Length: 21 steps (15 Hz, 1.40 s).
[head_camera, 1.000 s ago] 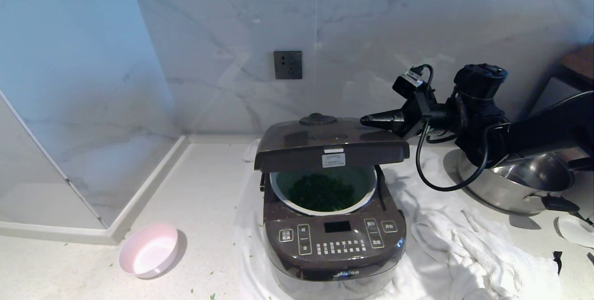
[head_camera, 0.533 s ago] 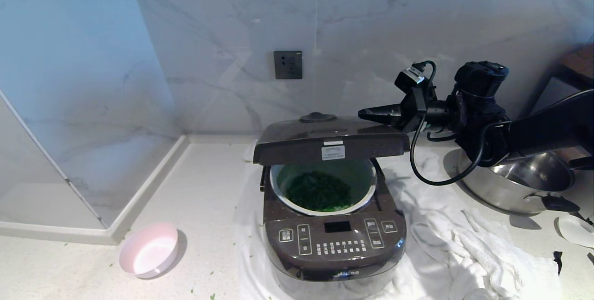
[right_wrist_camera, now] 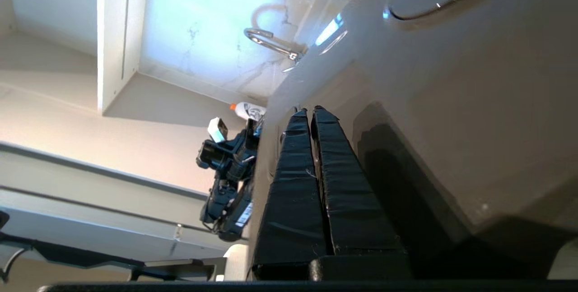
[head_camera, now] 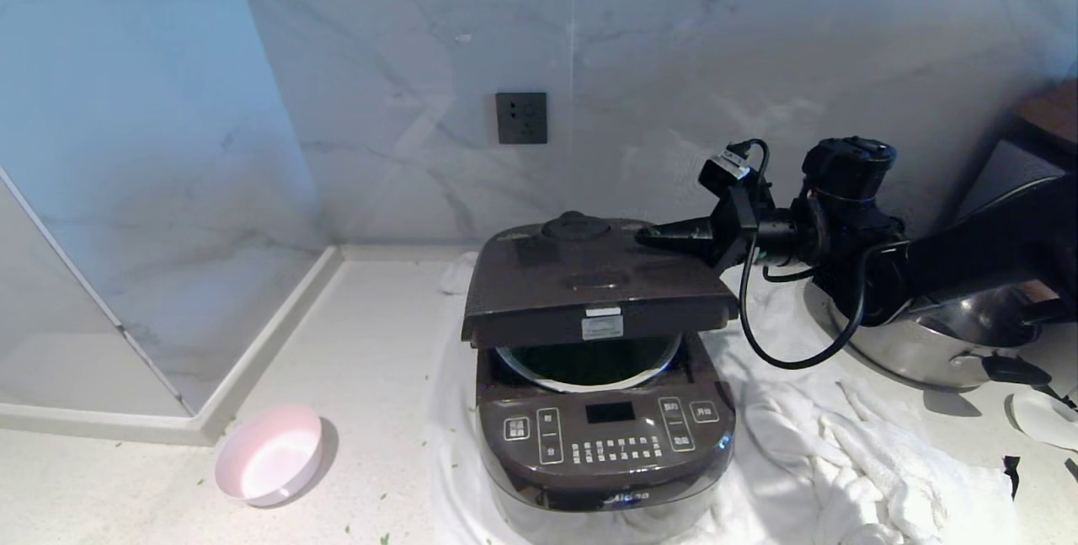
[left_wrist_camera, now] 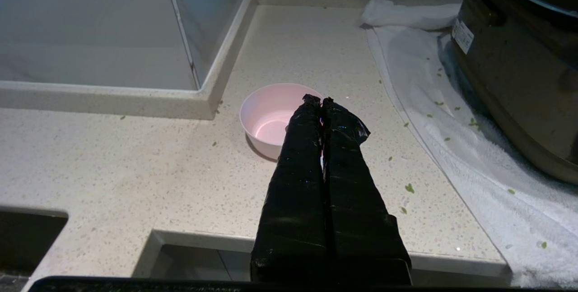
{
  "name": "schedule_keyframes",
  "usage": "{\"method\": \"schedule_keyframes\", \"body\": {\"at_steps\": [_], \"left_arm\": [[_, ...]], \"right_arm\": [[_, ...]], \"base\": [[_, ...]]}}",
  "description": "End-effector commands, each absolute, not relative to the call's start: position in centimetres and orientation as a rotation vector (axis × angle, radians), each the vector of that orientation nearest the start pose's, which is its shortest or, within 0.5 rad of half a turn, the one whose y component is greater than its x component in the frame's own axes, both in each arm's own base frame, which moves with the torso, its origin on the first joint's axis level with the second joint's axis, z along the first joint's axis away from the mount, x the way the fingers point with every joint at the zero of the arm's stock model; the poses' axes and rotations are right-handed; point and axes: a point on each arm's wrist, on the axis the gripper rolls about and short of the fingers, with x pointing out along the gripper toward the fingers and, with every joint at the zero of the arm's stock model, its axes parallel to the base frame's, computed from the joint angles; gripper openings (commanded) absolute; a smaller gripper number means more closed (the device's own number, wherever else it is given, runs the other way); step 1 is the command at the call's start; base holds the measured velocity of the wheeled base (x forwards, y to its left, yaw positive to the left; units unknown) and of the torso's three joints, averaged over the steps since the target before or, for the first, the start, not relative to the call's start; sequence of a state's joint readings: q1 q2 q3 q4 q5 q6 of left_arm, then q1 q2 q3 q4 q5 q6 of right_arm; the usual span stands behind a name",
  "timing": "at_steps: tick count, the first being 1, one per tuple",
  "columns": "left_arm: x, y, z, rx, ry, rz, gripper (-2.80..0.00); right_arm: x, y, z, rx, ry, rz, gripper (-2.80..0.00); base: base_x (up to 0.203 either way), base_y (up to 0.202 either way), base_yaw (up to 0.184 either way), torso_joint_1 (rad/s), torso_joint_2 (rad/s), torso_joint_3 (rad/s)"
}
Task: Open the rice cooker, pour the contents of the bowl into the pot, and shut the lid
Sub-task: Close the rice cooker
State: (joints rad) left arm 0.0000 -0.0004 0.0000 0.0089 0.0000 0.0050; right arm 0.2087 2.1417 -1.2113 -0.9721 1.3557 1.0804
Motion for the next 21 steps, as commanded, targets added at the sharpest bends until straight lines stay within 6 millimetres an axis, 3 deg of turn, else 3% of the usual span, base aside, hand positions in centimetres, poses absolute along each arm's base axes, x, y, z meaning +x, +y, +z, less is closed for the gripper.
{"method": "schedule_keyframes", "body": {"at_steps": [1,4,11,16,18,21], "left_arm": [[-2.3,0.0,7.4,0.005,0.011,0.000,-2.80],[-2.3,0.0,7.4,0.005,0.011,0.000,-2.80],[-2.3,0.0,7.4,0.005,0.011,0.000,-2.80],[-2.3,0.0,7.4,0.005,0.011,0.000,-2.80],[-2.3,0.0,7.4,0.005,0.011,0.000,-2.80],[-2.3,0.0,7.4,0.005,0.011,0.000,-2.80]], "right_arm": [[39.5,10.8,15.2,0.837,0.840,1.411,-2.80],[39.0,10.7,14.6,0.855,0.867,1.399,-2.80],[38.4,11.5,16.3,0.862,0.834,1.365,-2.80],[38.6,11.4,15.9,0.903,0.850,1.292,-2.80],[38.4,10.7,16.9,0.860,0.788,1.306,-2.80],[37.7,10.3,20.5,0.791,0.676,1.350,-2.80]], "base": [[0.000,0.000,0.000,0.000,0.00,0.000],[0.000,0.000,0.000,0.000,0.00,0.000],[0.000,0.000,0.000,0.000,0.00,0.000],[0.000,0.000,0.000,0.000,0.00,0.000],[0.000,0.000,0.000,0.000,0.00,0.000],[0.000,0.000,0.000,0.000,0.00,0.000]]}}
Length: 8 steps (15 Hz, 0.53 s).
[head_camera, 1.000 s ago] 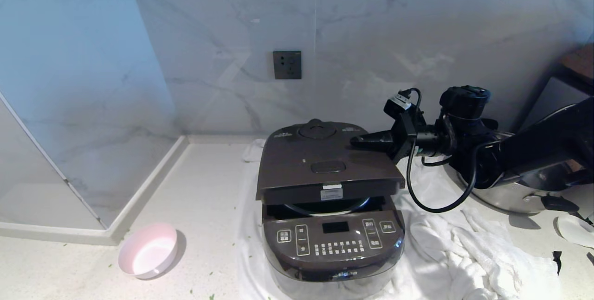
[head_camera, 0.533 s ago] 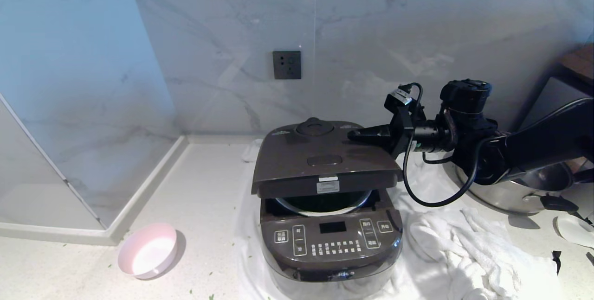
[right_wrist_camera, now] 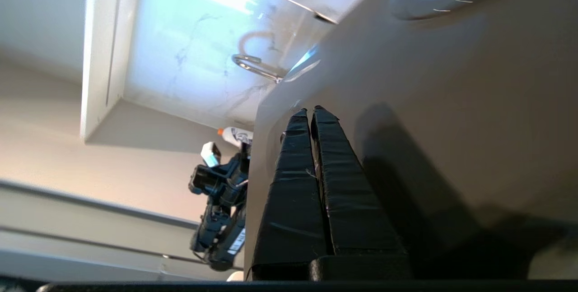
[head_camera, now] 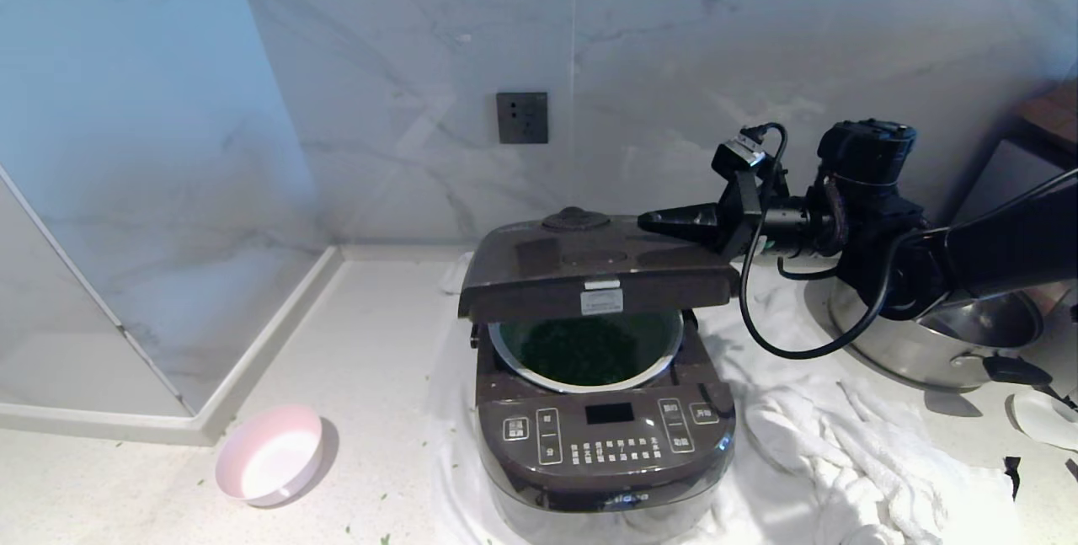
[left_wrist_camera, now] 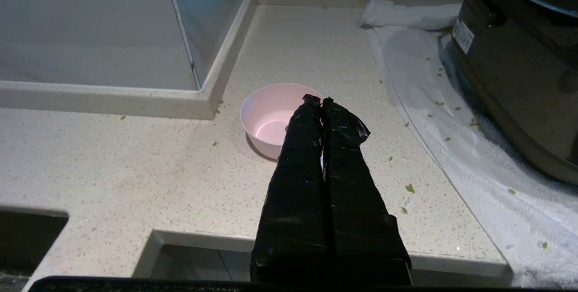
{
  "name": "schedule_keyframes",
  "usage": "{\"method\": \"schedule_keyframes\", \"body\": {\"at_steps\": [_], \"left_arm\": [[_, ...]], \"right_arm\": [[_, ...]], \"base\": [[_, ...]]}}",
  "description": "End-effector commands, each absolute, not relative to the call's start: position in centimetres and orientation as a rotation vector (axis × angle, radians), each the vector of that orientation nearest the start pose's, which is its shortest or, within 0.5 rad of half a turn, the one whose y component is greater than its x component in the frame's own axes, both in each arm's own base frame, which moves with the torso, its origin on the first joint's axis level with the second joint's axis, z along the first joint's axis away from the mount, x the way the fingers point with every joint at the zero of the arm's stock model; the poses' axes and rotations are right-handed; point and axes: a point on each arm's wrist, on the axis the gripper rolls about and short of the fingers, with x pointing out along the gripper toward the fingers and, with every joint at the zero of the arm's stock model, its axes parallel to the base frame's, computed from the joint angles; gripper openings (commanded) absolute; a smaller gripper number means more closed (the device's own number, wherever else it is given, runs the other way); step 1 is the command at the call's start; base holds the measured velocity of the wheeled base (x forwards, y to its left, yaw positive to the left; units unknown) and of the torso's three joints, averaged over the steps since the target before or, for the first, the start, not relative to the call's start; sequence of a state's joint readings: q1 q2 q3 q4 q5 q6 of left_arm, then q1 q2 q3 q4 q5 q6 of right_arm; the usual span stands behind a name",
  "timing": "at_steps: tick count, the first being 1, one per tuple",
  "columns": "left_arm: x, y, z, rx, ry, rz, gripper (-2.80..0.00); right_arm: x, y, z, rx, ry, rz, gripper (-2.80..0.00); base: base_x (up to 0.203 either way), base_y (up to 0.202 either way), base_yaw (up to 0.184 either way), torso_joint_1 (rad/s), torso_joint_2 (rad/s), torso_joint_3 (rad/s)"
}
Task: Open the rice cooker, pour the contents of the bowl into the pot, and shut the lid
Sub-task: Close the rice cooker
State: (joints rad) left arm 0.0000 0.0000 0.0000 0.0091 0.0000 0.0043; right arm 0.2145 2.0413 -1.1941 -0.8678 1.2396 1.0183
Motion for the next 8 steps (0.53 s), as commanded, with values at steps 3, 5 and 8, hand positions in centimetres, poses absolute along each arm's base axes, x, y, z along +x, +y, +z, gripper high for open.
{"method": "schedule_keyframes", "body": {"at_steps": [3,5,8], "left_arm": [[-2.3,0.0,7.4,0.005,0.011,0.000,-2.80],[-2.3,0.0,7.4,0.005,0.010,0.000,-2.80],[-2.3,0.0,7.4,0.005,0.011,0.000,-2.80]], "right_arm": [[38.1,10.4,21.1,0.795,0.689,1.347,-2.80],[38.4,10.3,19.9,0.815,0.735,1.314,-2.80],[38.5,9.2,21.2,0.774,0.662,1.314,-2.80]], "base": [[0.000,0.000,0.000,0.000,0.00,0.000],[0.000,0.000,0.000,0.000,0.00,0.000],[0.000,0.000,0.000,0.000,0.00,0.000]]}}
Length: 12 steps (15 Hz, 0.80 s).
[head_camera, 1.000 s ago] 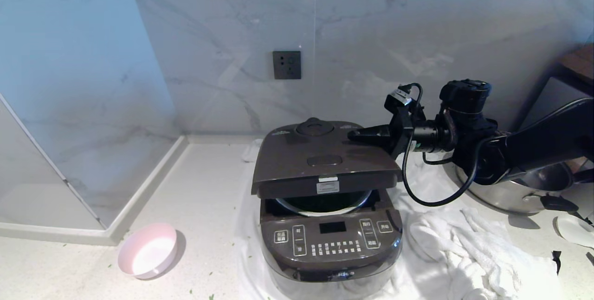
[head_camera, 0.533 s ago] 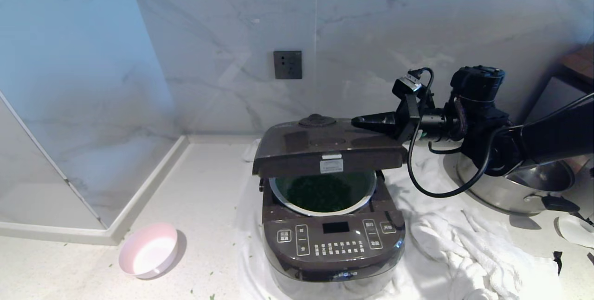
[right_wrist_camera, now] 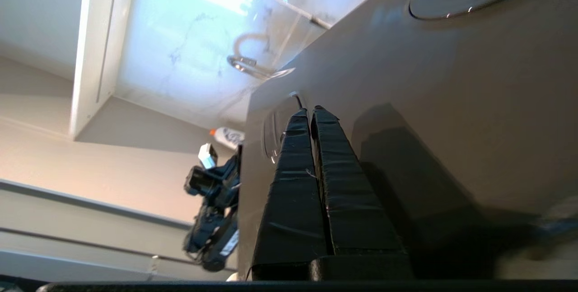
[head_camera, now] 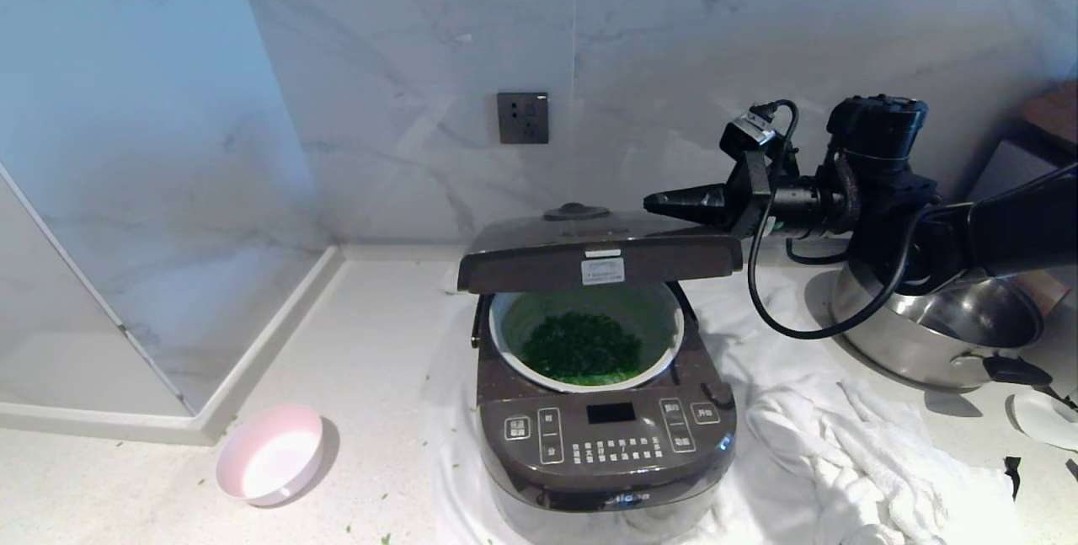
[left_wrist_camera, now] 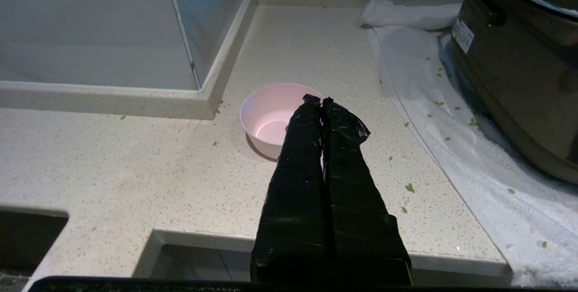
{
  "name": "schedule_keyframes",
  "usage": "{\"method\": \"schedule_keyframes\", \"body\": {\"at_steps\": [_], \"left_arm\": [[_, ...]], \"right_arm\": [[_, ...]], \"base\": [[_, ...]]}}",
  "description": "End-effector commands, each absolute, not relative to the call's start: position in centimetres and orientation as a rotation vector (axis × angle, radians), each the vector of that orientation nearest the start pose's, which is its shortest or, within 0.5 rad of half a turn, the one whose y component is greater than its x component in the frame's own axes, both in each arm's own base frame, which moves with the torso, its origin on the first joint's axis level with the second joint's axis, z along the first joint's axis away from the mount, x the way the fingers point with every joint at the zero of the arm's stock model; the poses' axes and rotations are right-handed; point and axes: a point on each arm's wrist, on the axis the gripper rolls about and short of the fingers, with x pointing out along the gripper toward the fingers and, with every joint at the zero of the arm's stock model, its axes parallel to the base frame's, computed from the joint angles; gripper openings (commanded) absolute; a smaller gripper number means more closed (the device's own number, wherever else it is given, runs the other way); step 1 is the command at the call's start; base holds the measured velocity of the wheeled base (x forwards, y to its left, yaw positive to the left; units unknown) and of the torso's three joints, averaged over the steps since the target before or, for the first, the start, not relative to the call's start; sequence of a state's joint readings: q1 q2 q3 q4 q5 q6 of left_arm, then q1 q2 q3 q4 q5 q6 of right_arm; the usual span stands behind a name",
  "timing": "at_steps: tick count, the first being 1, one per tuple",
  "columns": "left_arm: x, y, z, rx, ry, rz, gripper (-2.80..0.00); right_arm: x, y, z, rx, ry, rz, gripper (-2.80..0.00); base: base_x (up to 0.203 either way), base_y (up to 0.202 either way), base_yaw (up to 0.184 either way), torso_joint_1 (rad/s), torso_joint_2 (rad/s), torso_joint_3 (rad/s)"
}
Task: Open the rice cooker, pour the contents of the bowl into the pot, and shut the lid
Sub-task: Close the rice cooker
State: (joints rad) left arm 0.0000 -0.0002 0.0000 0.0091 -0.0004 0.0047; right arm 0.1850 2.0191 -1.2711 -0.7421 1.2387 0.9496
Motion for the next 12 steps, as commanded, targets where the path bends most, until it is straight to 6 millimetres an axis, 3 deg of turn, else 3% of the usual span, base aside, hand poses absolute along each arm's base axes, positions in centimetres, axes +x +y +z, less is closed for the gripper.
{"method": "schedule_keyframes", "body": {"at_steps": [1,8,12], "left_arm": [[-2.3,0.0,7.4,0.005,0.010,0.000,-2.80],[-2.3,0.0,7.4,0.005,0.011,0.000,-2.80],[-2.3,0.0,7.4,0.008,0.010,-0.001,-2.80]], "right_arm": [[38.4,9.1,22.3,0.753,0.628,1.327,-2.80],[36.9,8.5,27.6,0.660,0.476,1.376,-2.80],[36.7,6.2,31.1,0.597,0.343,1.353,-2.80]], "base": [[0.000,0.000,0.000,0.000,0.00,0.000],[0.000,0.000,0.000,0.000,0.00,0.000],[0.000,0.000,0.000,0.000,0.00,0.000]]}}
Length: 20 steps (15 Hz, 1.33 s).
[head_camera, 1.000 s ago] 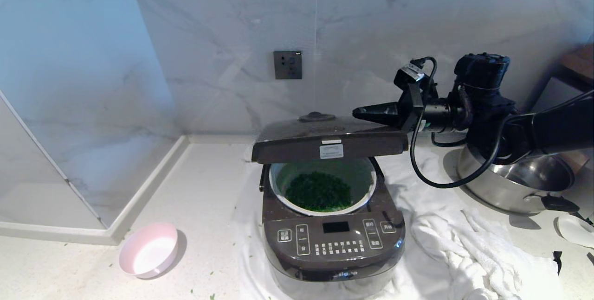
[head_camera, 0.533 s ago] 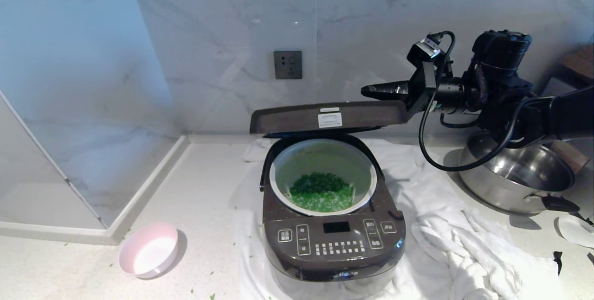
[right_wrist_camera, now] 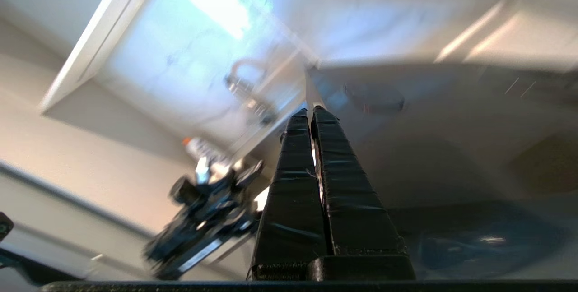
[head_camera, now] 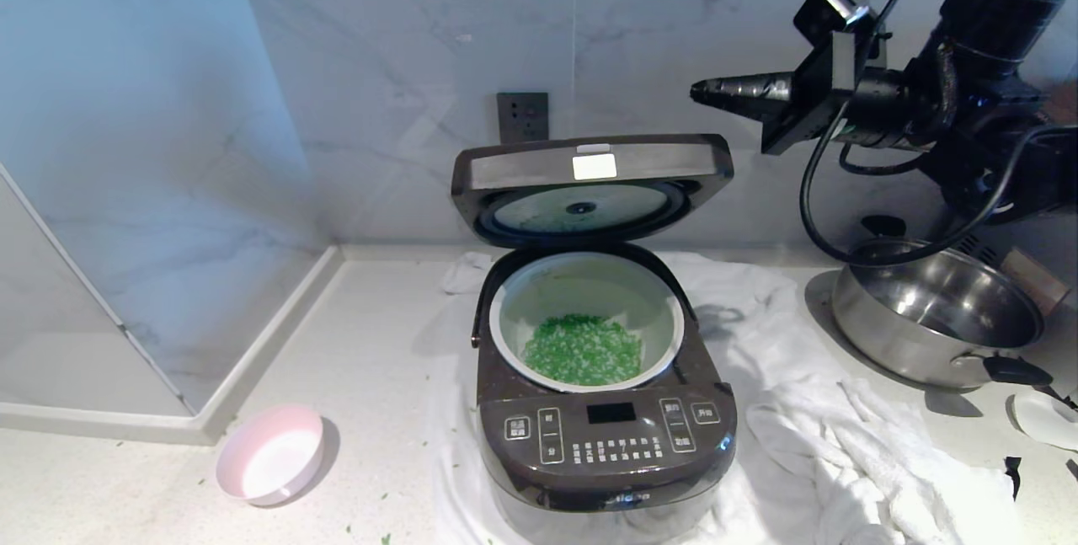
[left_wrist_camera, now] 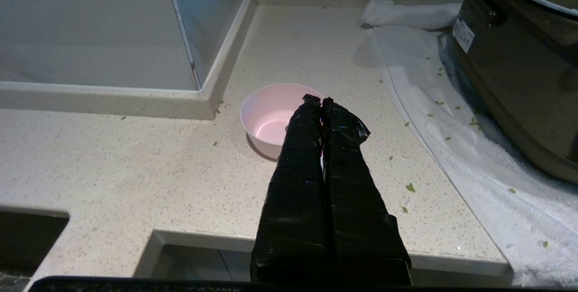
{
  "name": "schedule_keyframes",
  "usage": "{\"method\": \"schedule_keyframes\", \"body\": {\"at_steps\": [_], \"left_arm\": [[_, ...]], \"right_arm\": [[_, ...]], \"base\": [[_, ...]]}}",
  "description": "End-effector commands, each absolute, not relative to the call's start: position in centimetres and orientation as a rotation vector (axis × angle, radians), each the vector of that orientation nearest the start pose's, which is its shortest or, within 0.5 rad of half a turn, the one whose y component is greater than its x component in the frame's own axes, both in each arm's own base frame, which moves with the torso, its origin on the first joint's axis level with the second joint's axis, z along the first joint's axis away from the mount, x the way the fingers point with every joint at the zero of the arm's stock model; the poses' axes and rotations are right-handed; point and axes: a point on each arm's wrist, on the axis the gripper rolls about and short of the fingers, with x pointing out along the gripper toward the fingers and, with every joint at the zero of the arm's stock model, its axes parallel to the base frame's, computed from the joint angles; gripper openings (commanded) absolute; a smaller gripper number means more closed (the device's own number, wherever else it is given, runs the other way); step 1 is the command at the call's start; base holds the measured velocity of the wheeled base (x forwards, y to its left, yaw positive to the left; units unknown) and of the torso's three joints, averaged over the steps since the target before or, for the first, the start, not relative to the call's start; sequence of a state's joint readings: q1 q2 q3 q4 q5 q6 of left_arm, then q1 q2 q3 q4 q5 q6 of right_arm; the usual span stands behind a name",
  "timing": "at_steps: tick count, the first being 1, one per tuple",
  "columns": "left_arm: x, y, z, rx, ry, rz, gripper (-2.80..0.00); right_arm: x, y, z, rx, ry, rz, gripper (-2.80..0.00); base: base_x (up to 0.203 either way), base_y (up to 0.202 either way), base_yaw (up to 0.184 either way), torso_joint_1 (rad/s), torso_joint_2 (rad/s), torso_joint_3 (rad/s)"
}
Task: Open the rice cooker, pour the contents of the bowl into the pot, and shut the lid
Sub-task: Close the rice cooker
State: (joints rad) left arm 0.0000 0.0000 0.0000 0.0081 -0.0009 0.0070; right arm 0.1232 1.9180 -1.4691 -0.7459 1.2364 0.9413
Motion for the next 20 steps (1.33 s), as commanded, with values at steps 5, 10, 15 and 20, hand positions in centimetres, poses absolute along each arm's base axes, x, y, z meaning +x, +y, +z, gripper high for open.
{"method": "schedule_keyframes", "body": {"at_steps": [5,10,15,20], "left_arm": [[-2.3,0.0,7.4,0.006,0.009,-0.001,-2.80],[-2.3,0.0,7.4,0.006,0.009,-0.001,-2.80],[-2.3,0.0,7.4,0.006,0.010,-0.001,-2.80],[-2.3,0.0,7.4,0.006,0.009,-0.002,-2.80]], "right_arm": [[33.5,4.3,36.7,0.492,0.169,1.352,-2.80],[30.6,4.4,40.3,0.410,0.064,1.389,-2.80],[27.4,2.9,42.6,0.266,-0.049,1.382,-2.80],[26.6,0.3,42.6,0.019,-0.137,1.183,-2.80]], "base": [[0.000,0.000,0.000,0.000,0.00,0.000],[0.000,0.000,0.000,0.000,0.00,0.000],[0.000,0.000,0.000,0.000,0.00,0.000],[0.000,0.000,0.000,0.000,0.00,0.000]]}}
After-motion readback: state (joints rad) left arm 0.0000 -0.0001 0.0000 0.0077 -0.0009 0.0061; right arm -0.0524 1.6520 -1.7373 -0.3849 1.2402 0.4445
